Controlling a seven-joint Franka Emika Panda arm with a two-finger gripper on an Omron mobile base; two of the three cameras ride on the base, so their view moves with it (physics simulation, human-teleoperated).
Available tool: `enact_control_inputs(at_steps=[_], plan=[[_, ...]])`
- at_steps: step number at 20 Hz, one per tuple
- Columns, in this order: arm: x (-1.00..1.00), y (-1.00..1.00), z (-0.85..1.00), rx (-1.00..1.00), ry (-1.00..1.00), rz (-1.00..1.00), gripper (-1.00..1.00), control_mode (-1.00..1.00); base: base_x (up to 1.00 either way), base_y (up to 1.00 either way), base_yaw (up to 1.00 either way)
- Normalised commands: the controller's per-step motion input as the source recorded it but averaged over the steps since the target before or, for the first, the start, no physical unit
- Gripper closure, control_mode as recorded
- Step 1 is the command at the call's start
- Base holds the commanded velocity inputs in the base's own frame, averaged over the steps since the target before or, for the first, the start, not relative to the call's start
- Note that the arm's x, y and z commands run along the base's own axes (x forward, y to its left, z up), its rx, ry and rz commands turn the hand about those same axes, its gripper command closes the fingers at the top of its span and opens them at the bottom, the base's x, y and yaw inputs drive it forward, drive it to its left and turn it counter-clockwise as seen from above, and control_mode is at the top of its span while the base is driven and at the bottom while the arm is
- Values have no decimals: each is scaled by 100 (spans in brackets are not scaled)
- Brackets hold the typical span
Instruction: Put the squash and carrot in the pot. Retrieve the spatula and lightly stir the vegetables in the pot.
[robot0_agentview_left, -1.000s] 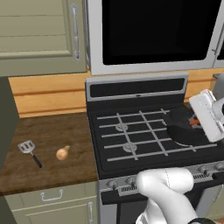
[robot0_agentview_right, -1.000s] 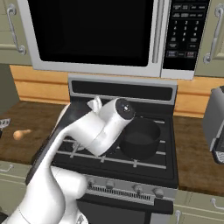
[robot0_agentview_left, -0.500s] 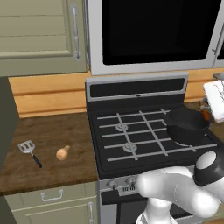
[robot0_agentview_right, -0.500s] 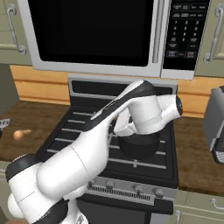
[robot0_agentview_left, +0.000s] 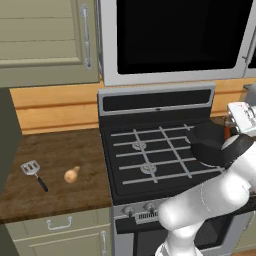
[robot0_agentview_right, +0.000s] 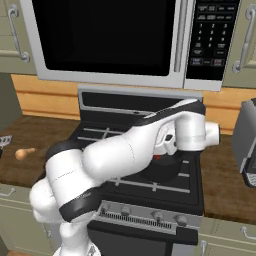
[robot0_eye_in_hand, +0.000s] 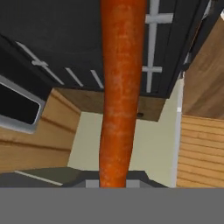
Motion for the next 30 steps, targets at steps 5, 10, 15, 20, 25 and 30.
enact_control_inputs(at_steps=[5,10,15,20,25,30], plan=[[34,-4,-41,3,4,-1,100,-100,0,0,0],[26,0,-58,0,4,-1,100,-100,0,0,0],[22,0,-39,0,1,-1,100,-100,0,0,0],[5,0,-31,0,0,0,100,-100,0,0,0],[0,14,-2,0,0,-1,-100,-100,0,0,0],[-24,24,63,-7,0,-5,-100,-100,0,0,0]])
